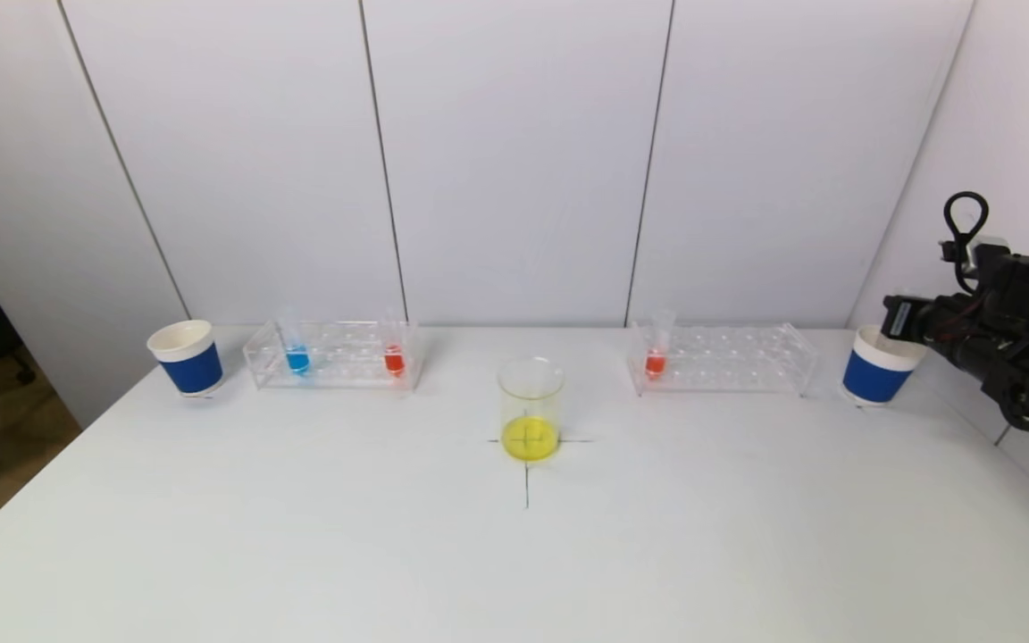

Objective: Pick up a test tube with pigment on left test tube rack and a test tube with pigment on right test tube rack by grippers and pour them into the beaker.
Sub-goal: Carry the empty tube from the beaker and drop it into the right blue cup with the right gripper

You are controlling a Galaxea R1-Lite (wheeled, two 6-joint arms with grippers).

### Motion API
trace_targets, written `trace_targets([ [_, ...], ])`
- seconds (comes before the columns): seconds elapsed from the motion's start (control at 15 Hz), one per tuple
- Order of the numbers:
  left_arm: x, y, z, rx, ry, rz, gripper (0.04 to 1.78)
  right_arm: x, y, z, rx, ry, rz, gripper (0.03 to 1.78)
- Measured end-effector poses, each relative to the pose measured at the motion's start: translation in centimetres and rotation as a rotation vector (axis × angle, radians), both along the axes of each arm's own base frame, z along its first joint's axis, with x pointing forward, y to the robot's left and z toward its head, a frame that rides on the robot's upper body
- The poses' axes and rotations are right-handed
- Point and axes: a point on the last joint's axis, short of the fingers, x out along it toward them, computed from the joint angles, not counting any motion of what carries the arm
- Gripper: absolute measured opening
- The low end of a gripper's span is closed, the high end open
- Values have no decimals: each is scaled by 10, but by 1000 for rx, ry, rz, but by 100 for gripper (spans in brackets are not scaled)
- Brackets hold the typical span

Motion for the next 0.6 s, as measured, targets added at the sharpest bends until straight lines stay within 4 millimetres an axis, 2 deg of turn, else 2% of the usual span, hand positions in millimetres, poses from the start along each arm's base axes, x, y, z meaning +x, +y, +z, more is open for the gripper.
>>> trace_targets([
  [0.6, 0, 0, 0, 0, 0, 0, 176, -2, 0, -5, 4, 13, 1, 45],
])
